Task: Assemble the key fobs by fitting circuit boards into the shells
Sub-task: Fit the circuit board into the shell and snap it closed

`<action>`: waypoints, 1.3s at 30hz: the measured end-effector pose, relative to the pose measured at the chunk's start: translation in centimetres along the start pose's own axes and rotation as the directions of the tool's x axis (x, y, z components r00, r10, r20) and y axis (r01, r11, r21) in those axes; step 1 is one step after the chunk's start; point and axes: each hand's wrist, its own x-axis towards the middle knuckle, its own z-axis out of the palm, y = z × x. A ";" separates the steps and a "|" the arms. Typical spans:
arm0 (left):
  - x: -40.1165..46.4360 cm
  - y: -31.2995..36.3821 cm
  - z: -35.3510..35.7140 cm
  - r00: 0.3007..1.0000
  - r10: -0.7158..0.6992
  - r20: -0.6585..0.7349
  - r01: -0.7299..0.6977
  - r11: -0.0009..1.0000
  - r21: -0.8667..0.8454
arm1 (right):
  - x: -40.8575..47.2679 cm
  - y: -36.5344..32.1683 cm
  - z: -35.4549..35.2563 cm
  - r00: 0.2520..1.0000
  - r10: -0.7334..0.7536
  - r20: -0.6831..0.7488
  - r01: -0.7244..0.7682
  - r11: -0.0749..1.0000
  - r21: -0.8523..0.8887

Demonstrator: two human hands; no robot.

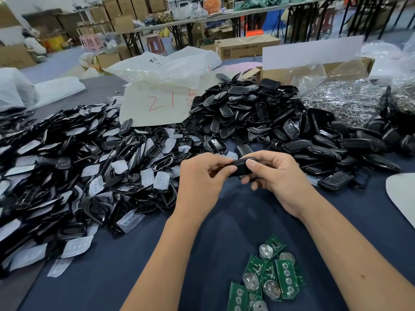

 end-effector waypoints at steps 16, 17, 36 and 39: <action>0.1 0.7 0.2 0.979 -0.200 0.029 0.201 0.952 -0.231 | -0.2 -0.2 -0.1 1.000 -0.007 0.023 0.005 0.997 0.072; 0.1 0.7 0.1 0.980 -0.197 0.033 0.199 0.952 -0.233 | -0.2 -0.2 -0.2 1.000 -0.009 0.029 0.007 0.997 0.079; 0.2 0.6 -1.1 0.987 -0.104 0.123 0.125 0.975 -0.185 | -0.3 -0.5 -0.9 0.987 -0.130 0.098 0.142 0.982 -0.124; -0.1 0.4 -0.8 0.992 -0.061 0.111 0.067 0.996 -0.051 | -0.3 -0.5 -0.3 0.979 -0.180 0.095 0.201 0.935 -0.293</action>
